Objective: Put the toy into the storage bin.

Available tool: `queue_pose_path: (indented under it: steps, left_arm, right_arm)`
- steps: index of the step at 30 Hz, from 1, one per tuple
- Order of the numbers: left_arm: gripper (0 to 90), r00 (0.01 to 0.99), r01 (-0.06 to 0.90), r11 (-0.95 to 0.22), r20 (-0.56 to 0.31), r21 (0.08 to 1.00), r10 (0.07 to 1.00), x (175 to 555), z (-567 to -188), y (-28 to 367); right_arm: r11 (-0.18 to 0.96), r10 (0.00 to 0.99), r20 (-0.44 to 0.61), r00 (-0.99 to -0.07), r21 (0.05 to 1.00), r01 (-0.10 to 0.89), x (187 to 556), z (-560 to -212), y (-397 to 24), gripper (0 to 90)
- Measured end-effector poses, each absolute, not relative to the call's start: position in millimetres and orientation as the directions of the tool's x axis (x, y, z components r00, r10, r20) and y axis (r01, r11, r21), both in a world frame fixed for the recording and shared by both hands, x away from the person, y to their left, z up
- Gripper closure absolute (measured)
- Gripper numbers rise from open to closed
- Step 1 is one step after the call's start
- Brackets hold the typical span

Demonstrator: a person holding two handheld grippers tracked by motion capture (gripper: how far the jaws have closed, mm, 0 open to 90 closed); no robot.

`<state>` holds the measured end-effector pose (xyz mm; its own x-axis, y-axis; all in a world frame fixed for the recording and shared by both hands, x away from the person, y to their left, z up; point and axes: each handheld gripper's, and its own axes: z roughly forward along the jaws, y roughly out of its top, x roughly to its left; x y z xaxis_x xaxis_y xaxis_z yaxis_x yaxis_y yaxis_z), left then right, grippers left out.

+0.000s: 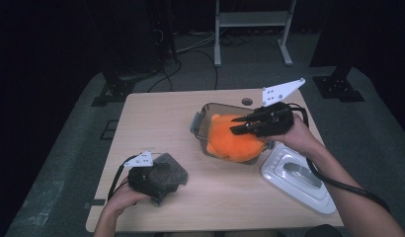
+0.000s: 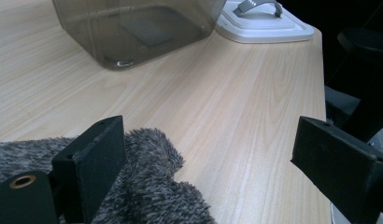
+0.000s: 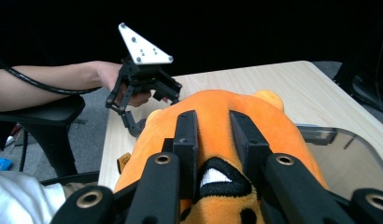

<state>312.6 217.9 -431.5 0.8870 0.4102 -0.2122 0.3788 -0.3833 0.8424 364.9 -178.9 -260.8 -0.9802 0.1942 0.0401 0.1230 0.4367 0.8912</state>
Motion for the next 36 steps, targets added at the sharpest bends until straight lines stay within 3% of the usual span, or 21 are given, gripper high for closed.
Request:
queue_pose_path:
  steps: [21, 36]
  left_arm:
    - [9.0, 0.886, 0.381, -0.373, -0.218, 0.846, 0.410, 313.7, -431.6, 219.1]
    - [9.0, 0.884, 0.386, -0.373, -0.223, 0.844, 0.410, 312.6, -432.9, 219.4]
  right_arm:
    - [0.440, 0.239, 0.027, -0.971, 0.888, 0.133, 394.7, -239.9, -183.9, 73.2]
    - [0.439, 0.258, 0.037, -0.965, 0.886, 0.151, 421.3, -248.9, -179.6, 73.2]
